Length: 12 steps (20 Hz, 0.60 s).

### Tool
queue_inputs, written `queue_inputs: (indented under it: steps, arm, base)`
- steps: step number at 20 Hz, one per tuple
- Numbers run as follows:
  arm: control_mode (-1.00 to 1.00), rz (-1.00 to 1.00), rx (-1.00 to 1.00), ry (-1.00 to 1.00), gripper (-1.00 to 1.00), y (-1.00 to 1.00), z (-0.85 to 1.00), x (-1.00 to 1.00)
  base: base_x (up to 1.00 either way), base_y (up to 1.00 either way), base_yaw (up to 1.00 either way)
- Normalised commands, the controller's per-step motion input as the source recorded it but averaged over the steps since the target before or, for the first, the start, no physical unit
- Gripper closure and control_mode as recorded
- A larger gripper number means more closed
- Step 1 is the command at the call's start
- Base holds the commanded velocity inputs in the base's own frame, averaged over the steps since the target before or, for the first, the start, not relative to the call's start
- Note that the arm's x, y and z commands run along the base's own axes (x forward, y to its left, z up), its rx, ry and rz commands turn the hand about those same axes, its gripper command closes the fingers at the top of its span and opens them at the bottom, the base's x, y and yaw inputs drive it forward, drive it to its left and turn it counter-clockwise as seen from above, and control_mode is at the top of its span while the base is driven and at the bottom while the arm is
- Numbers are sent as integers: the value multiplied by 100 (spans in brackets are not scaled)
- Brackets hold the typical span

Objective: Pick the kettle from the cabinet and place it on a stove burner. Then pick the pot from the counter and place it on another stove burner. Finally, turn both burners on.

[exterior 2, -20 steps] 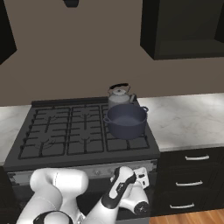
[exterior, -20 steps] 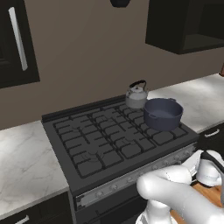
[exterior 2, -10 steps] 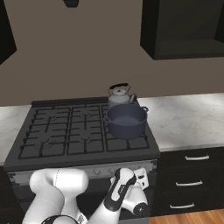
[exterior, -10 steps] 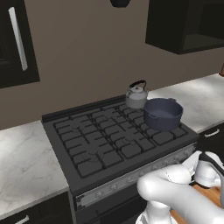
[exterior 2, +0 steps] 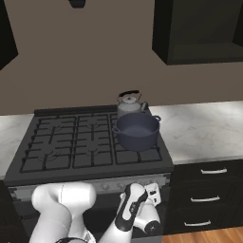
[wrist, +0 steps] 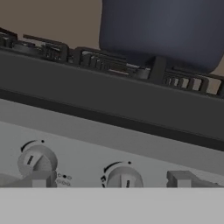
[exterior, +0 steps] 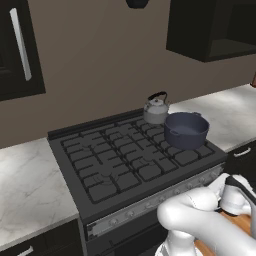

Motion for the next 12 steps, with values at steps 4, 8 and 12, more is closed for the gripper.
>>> queue_inputs:
  steps: [4,8,12]
  arm:
    - [-100,0,0,0,-100,-2,-5,16]
    - [-100,0,1,0,-100,-5,-7,15]
    - [-100,0,1,0,-100,-5,-10,12]
  base:
    - [0,0,0]
    - [0,0,0]
    - [0,0,0]
